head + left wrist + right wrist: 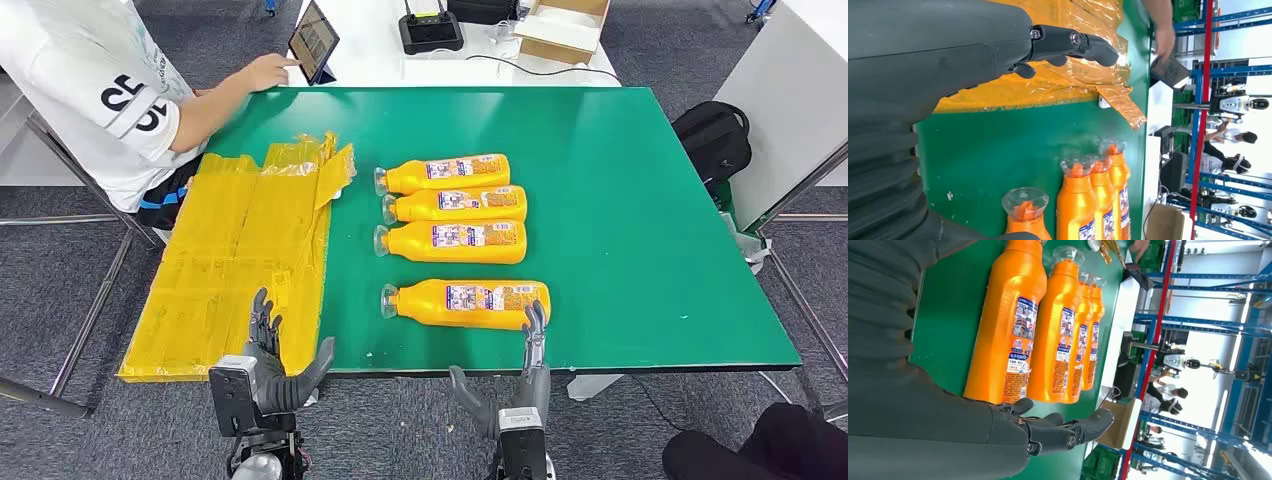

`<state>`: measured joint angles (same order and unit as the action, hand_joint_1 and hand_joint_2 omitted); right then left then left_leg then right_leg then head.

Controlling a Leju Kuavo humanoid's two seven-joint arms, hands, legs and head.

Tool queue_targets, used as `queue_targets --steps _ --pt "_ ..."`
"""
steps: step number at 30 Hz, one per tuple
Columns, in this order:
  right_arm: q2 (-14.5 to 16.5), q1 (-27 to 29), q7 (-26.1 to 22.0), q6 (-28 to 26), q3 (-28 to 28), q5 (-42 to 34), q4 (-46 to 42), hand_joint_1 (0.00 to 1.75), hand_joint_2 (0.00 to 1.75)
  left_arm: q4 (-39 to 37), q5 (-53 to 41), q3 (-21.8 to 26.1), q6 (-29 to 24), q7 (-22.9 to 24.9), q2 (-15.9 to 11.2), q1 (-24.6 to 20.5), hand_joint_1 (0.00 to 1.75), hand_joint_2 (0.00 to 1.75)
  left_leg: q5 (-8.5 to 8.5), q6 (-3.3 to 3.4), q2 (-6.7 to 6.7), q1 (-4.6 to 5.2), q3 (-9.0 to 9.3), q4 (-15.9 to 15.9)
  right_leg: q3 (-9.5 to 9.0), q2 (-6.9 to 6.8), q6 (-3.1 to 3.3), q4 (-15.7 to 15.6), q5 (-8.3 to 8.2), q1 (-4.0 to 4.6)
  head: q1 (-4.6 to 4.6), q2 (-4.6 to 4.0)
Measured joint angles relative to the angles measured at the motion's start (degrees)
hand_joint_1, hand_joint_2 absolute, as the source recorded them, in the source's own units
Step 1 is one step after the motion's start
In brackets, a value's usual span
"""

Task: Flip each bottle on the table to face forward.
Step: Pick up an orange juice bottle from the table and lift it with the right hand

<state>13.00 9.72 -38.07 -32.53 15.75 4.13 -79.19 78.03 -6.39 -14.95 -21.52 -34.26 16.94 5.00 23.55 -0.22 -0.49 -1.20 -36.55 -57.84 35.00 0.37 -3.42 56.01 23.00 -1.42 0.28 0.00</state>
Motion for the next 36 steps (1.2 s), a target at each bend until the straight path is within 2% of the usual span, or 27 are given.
queue_targets --steps 23,27,32,36 --pt "0.0 0.3 0.0 -0.1 -0.1 0.9 0.1 0.00 1.75 0.3 1.6 -0.1 0.6 -0.4 0.0 0.0 0.00 1.75 0.00 0.00 0.00 0.00 0.00 0.0 0.00 0.00 0.00 0.0 0.00 0.00 0.00 0.00" --pt "0.0 0.3 0.0 -0.9 -0.3 3.6 0.1 0.00 1.75 0.3 1.7 0.0 0.4 -0.7 0.0 0.0 0.00 1.75 0.00 0.00 0.00 0.00 0.00 0.0 0.00 0.00 0.00 0.0 0.00 0.00 0.00 0.00" --pt "-0.5 0.1 0.4 -2.3 -0.4 10.6 0.0 0.00 1.75 0.3 1.7 0.0 0.6 -1.1 0.0 0.0 0.00 1.75 0.00 0.00 0.00 0.00 0.00 0.0 0.00 0.00 0.00 0.0 0.00 0.00 0.01 0.00" --pt "-0.7 -0.1 1.0 -2.6 -0.6 12.7 -0.1 0.00 1.75 0.3 1.8 0.0 0.8 -1.2 0.0 0.0 0.00 1.75 0.00 0.00 0.00 0.00 0.00 0.0 0.00 0.00 0.00 0.0 0.00 0.00 0.00 0.00"
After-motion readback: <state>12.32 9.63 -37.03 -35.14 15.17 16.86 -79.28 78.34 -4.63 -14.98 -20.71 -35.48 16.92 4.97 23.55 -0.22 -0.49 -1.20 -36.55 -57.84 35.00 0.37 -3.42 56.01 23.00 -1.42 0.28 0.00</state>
